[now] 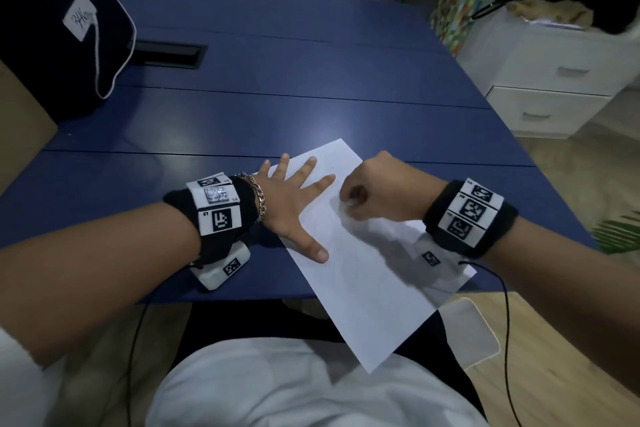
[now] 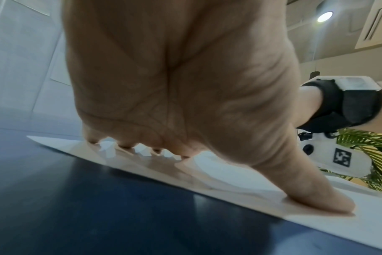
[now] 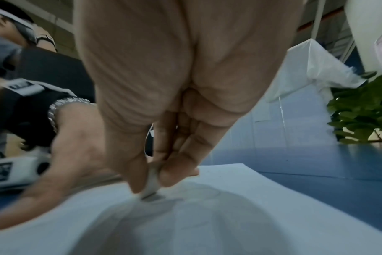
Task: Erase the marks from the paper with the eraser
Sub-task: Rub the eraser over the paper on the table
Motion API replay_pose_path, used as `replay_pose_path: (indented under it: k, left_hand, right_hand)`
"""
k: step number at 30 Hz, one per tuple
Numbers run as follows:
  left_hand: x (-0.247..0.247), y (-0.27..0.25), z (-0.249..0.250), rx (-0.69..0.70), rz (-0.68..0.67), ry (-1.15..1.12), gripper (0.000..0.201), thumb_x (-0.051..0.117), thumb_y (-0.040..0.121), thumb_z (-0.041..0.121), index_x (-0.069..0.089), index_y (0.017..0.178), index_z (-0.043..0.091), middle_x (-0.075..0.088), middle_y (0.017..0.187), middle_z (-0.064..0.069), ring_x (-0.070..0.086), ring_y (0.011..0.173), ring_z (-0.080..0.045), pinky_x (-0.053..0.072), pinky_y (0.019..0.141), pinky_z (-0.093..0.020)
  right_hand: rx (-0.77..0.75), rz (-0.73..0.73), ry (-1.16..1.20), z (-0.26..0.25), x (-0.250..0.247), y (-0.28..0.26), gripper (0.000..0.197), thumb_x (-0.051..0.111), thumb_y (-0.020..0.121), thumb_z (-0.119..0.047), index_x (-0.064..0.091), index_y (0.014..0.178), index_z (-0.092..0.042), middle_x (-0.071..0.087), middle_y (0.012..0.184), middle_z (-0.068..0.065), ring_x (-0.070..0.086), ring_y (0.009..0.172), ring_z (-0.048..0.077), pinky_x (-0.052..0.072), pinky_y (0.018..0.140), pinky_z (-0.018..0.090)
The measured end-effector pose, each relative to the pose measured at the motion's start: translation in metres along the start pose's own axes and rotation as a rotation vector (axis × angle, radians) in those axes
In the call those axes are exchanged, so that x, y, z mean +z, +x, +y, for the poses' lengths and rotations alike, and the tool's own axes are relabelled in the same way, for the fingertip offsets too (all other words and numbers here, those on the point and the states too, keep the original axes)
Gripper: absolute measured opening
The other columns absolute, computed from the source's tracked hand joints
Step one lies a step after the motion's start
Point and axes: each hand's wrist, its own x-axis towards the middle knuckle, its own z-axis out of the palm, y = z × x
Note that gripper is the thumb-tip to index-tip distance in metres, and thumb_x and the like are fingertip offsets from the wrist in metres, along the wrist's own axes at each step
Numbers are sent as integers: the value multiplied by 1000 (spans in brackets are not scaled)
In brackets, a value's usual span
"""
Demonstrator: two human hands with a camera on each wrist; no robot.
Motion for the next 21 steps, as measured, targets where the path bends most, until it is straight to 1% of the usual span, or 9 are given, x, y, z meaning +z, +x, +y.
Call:
replay_pose_path:
  k: [2, 3, 7, 9, 11, 13, 18, 19, 21]
  left_hand:
    - [0, 0, 0, -3, 1, 1, 153, 57, 46, 111, -34, 155, 54, -45, 167, 6, -39, 153, -43, -16, 124, -69]
    - [-1, 0, 1, -2, 1, 3, 153, 56, 45, 111, -34, 155, 55, -45, 167, 6, -39, 153, -43, -16, 124, -69]
    - [-1, 0, 0, -2, -11, 4, 153, 56, 44, 112, -35, 154, 56, -46, 166, 7, -40, 153, -43, -16, 124, -69]
    - [-1, 0, 0, -6, -11, 7, 152, 55, 44, 112, -35, 153, 56, -46, 166, 8, -40, 153, -43, -14, 124, -70]
    - [0, 0, 0, -9, -7, 11, 152, 55, 44, 112, -35, 153, 56, -46, 166, 8, -39, 153, -43, -13, 124, -70]
    - [-1, 0, 0, -3, -6, 10, 152, 56, 46, 111, -35, 154, 55, -45, 166, 7, -39, 153, -43, -15, 124, -69]
    - [-1, -1, 0, 1, -3, 6, 153, 56, 45, 111, -34, 155, 54, -45, 167, 6, -39, 153, -43, -15, 124, -69]
    - [-1, -1, 0, 0, -5, 7, 152, 57, 47, 110, -34, 155, 54, -45, 167, 6, -39, 153, -43, -15, 124, -69]
    - [-1, -1, 1, 0, -7, 2, 151, 58, 48, 110, -34, 155, 54, -45, 167, 6, -38, 154, -43, -16, 124, -69]
  right_hand:
    - [-39, -81, 21, -4, -3, -4, 14, 76, 82, -29, 81, 95, -29, 77, 81, -14, 68, 73, 3, 56, 69, 20]
    - [-36, -72, 14, -1, -5, -2, 14, 76, 82, -28, 81, 94, -29, 77, 81, -13, 69, 74, 3, 57, 70, 22]
    - [38, 113, 9, 11, -6, 13, 11, 73, 81, -22, 80, 89, -20, 75, 74, -3, 69, 73, 19, 61, 70, 40]
    - [28, 88, 17, 8, -3, 9, 11, 75, 81, -24, 80, 90, -22, 75, 75, -6, 69, 72, 14, 61, 71, 37]
    - [-9, -49, 35, 0, -3, 0, 14, 77, 80, -28, 81, 94, -27, 76, 79, -13, 70, 74, 4, 59, 72, 26]
    - [-19, -108, 36, -2, -7, -1, 16, 78, 80, -30, 81, 95, -29, 77, 80, -16, 70, 75, 1, 57, 70, 21]
    - [84, 103, -1, 12, -8, 17, 5, 74, 81, -25, 77, 85, -24, 69, 72, -10, 64, 69, 15, 62, 70, 40]
    - [74, 106, 3, 11, -5, 16, 6, 74, 80, -24, 77, 86, -23, 70, 72, -9, 64, 69, 14, 62, 69, 40]
    - [34, 19, 20, 6, -2, 9, 10, 75, 82, -25, 80, 91, -26, 74, 76, -12, 66, 71, 6, 60, 70, 32]
